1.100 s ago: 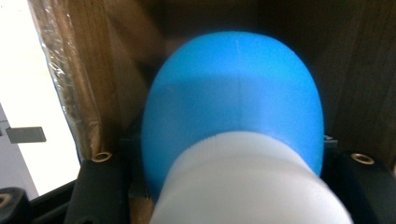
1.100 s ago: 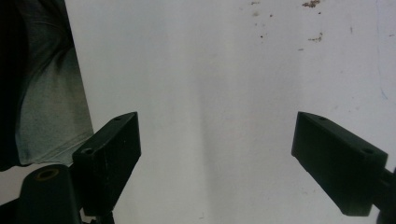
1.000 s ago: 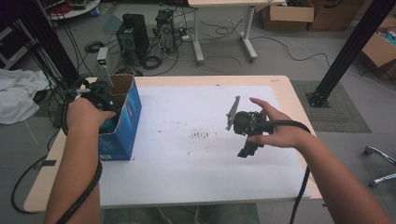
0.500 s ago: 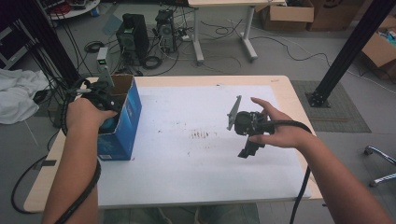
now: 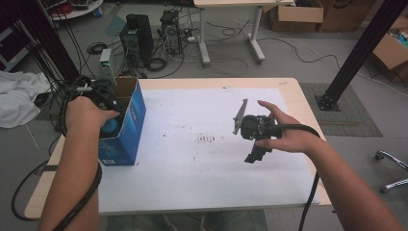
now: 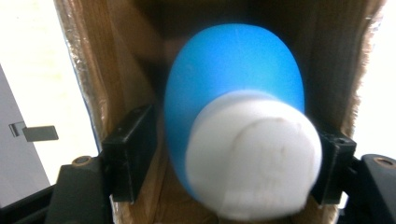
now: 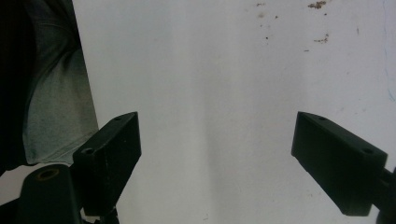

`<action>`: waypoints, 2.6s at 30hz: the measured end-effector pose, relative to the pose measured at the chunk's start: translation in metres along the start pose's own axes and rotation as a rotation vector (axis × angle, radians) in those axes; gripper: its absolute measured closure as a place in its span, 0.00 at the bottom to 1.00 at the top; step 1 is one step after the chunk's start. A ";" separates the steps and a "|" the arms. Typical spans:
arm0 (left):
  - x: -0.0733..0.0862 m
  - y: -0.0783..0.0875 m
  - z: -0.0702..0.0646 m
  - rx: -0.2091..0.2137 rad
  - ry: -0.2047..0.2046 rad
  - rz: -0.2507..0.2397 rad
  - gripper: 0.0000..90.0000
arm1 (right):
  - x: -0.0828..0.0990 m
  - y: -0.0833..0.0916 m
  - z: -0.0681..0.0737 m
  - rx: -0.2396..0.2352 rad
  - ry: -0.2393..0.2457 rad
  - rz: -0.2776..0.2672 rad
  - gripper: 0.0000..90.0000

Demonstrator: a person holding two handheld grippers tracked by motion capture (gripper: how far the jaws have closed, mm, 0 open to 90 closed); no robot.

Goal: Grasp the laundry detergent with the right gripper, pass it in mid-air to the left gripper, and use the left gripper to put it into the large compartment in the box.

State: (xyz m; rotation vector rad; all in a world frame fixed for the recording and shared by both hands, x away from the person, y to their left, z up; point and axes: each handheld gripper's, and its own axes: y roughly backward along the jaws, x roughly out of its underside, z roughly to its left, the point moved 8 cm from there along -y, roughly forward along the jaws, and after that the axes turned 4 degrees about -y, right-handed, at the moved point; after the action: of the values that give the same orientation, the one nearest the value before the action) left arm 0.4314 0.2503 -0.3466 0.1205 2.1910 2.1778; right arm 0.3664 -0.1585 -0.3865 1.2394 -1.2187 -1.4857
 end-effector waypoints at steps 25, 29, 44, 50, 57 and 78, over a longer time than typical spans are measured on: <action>0.002 0.046 -0.007 -0.054 -0.069 -0.027 0.20 | 0.002 0.002 0.001 0.002 0.002 0.005 0.18; 0.001 0.058 -0.010 -0.063 -0.077 -0.039 0.17 | 0.002 0.005 -0.001 0.007 -0.003 -0.001 0.17; 0.001 0.086 -0.021 -0.070 -0.140 -0.071 0.11 | 0.001 0.001 0.000 -0.002 -0.015 0.006 0.17; 0.000 0.096 -0.026 -0.062 -0.165 -0.088 0.07 | 0.002 0.001 0.000 -0.005 -0.020 0.007 0.17; 0.000 0.107 -0.038 -0.066 -0.207 -0.099 0.04 | 0.002 0.003 -0.001 -0.004 -0.022 -0.013 0.17; -0.004 0.121 -0.113 -0.030 -0.600 -0.178 0.00 | 0.011 0.009 -0.003 -0.006 -0.040 -0.024 0.17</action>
State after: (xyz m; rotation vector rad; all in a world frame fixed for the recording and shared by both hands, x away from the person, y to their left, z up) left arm 0.4280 0.1384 -0.2247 0.4865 1.7551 1.7740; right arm 0.3679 -0.1710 -0.3796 1.2297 -1.2284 -1.5371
